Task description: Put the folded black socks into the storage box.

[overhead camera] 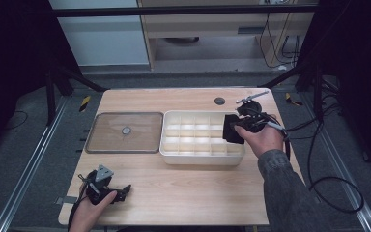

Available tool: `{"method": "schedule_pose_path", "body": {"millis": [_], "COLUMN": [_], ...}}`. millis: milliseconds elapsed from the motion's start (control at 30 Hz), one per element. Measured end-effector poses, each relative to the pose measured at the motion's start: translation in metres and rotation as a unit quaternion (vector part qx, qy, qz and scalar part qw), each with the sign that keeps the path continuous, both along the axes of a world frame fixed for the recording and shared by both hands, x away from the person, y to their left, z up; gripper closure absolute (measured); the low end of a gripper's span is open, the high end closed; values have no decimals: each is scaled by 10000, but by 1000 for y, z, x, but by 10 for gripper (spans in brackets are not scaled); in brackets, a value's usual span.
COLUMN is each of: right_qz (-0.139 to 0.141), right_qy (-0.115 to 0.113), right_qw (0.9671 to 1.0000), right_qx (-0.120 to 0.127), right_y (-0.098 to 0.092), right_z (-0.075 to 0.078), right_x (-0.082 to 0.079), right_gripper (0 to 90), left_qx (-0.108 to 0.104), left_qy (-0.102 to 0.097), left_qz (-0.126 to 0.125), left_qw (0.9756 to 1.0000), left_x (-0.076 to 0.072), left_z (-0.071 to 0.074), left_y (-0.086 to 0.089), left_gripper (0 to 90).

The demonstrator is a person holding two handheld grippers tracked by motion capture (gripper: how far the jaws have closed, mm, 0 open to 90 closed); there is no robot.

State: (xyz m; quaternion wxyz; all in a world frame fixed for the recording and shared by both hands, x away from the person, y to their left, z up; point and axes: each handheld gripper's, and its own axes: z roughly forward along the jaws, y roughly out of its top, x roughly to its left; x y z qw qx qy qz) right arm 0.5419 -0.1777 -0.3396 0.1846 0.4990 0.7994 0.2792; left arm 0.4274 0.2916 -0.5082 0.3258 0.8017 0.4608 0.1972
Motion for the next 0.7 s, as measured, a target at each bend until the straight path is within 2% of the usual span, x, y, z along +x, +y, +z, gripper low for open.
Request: {"method": "schedule_pose_path", "body": {"millis": [300,367,700], "right_qz": [-45,-46,-8], "right_qy": [40,41,86], "right_qw": [10000,10000,9998], "right_qx": [41,-55,-160], "right_y": [-3,-3,-1], "right_z": [-8,-9,-14], "right_x": [1,1,2], "right_gripper": [645,645,645], "left_qx": [9,7,8], "left_qy": [-4,-8,-8], "left_qz": [-18,-15,-19], "left_qw": [10000,10000,10000], "left_x": [0,0,0], "left_z": [0,0,0], "left_y": [0,0,0], "left_gripper": [0,0,0]}}
